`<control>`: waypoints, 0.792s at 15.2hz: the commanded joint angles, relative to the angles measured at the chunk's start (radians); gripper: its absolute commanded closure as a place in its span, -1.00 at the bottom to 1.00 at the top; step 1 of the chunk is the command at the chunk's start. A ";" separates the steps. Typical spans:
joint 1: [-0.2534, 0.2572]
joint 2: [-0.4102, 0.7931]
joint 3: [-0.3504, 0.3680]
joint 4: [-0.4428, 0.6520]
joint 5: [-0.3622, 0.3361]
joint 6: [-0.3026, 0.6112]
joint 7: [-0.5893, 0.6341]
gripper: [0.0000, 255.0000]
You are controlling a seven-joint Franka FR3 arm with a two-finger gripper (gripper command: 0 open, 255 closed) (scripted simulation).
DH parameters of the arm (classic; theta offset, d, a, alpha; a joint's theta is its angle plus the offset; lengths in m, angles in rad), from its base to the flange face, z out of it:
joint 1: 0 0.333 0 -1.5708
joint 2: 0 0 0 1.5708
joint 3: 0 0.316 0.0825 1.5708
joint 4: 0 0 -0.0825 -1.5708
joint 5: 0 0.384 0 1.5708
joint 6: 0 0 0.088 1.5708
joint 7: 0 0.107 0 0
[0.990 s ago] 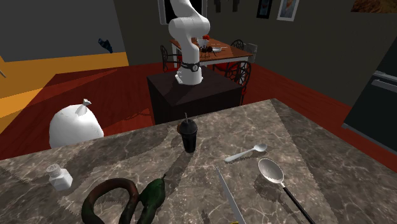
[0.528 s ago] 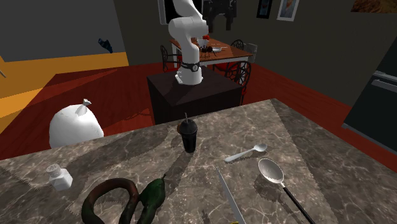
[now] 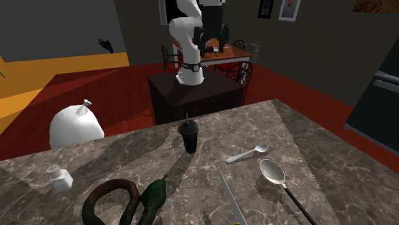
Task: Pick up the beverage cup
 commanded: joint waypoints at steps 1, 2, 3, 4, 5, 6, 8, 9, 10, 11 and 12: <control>-0.006 0.086 -0.032 0.026 0.002 0.054 -0.040 -1.00; -0.008 0.121 -0.045 0.034 0.004 0.077 -0.057 -1.00; -0.011 0.157 -0.058 0.043 0.008 0.099 -0.075 -1.00; -0.013 0.193 -0.070 0.054 0.014 0.120 -0.093 -1.00; -0.015 0.230 -0.082 0.066 0.021 0.141 -0.112 -1.00; -0.017 0.268 -0.093 0.079 0.030 0.161 -0.131 -1.00; -0.023 0.344 -0.112 0.110 0.052 0.197 -0.172 -1.00; -0.026 0.384 -0.121 0.127 0.065 0.214 -0.193 -1.00; -0.031 0.423 -0.128 0.145 0.080 0.229 -0.215 -1.00; -0.036 0.463 -0.134 0.164 0.096 0.244 -0.237 -1.00; -0.042 0.503 -0.138 0.185 0.112 0.257 -0.259 -1.00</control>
